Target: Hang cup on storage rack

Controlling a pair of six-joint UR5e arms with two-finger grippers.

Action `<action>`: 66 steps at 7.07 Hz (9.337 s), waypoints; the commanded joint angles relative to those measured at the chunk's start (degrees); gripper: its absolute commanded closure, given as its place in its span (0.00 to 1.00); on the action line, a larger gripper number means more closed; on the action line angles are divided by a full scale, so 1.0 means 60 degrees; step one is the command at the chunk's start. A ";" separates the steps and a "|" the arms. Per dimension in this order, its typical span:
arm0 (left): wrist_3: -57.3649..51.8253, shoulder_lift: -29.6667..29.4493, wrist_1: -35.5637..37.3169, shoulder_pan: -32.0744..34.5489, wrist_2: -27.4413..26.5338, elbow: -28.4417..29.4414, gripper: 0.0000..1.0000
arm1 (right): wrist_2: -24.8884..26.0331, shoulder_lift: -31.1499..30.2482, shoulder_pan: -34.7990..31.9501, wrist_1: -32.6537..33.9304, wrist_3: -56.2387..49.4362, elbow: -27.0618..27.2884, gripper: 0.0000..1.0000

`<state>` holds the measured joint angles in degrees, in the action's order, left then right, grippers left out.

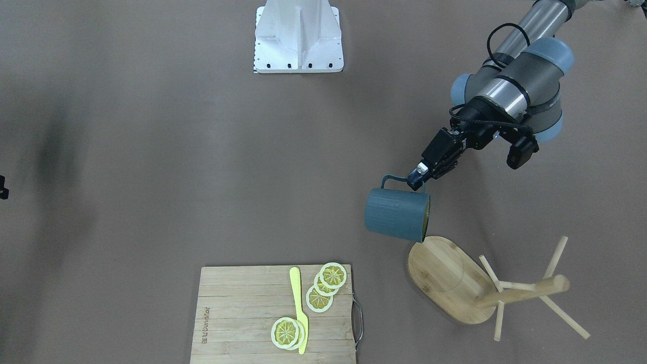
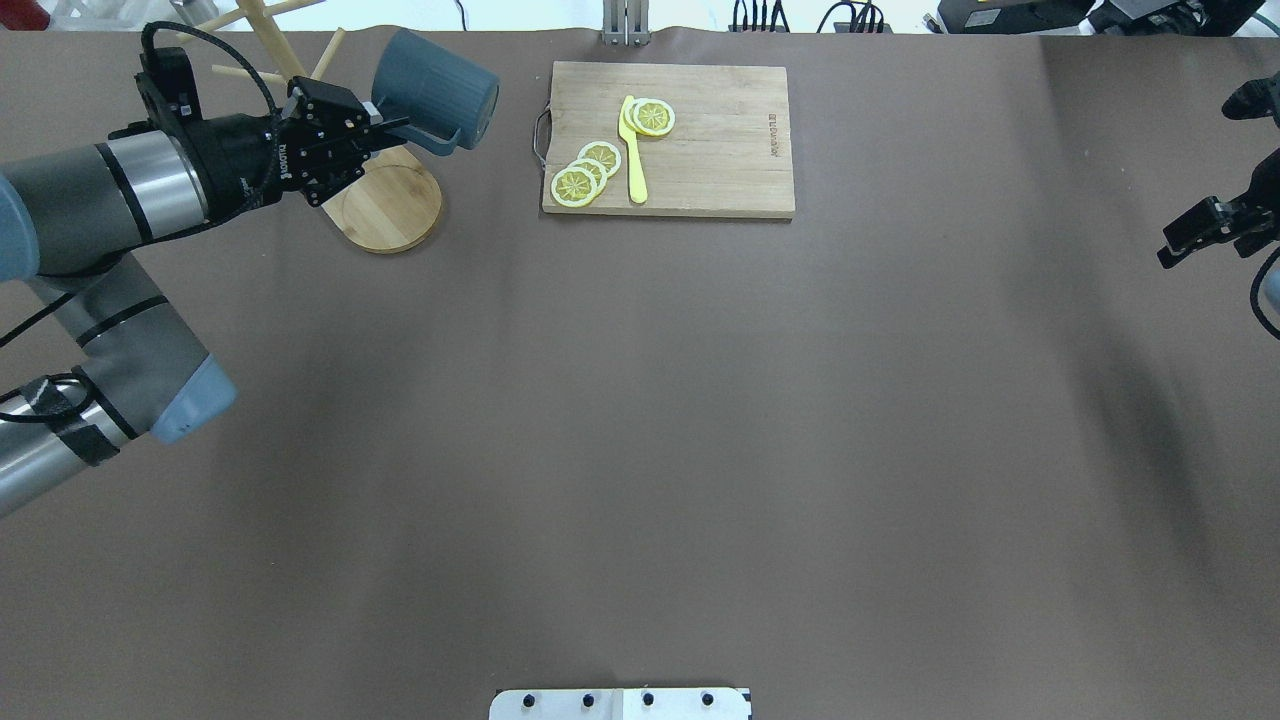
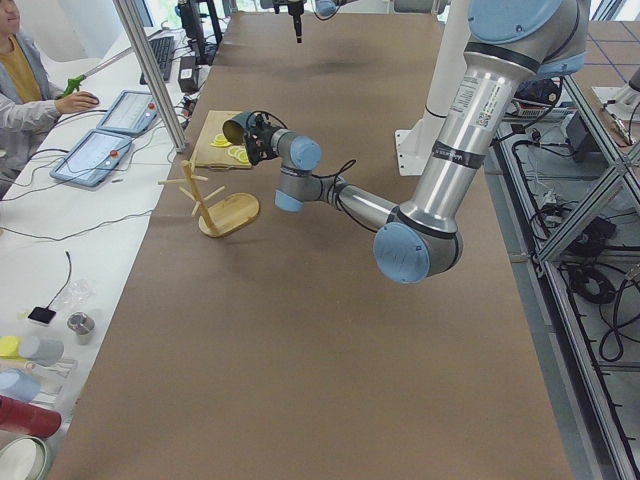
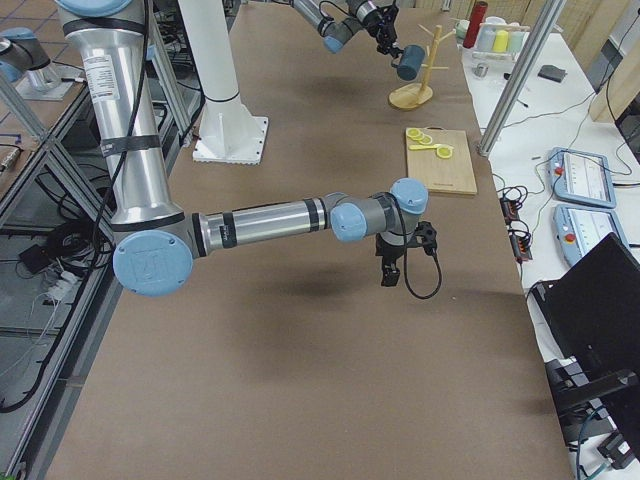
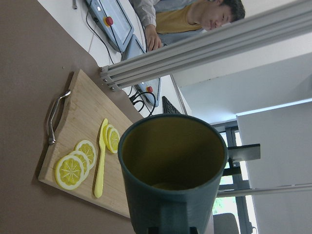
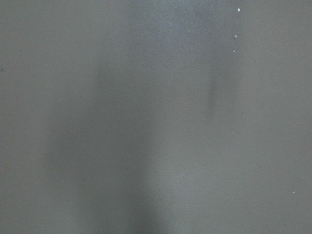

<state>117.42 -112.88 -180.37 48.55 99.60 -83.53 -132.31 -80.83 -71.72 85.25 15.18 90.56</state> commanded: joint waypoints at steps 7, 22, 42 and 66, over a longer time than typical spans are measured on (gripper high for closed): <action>0.5405 -0.1092 -0.2409 0.1020 -0.0575 0.2624 1.00 | -0.0067 -0.0005 -0.0044 0.0000 0.0004 0.0009 0.00; 0.7397 -0.0918 -0.4215 0.1050 -0.1381 0.4210 1.00 | -0.0329 -0.0005 -0.0131 0.0029 0.0033 0.0053 0.00; -0.3262 0.2082 -0.4406 0.1064 -0.0677 0.1545 0.03 | -0.0113 -0.0386 -0.1141 -0.0044 -0.0084 0.1020 0.00; -1.7003 0.4647 1.0915 0.5796 0.6970 -0.1371 0.03 | 0.0314 -0.1614 -0.1728 -0.0058 -0.0699 0.0800 0.00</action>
<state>17.65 -86.34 -116.20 83.52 141.78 -91.64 -130.42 -89.28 -82.05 85.21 10.99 95.36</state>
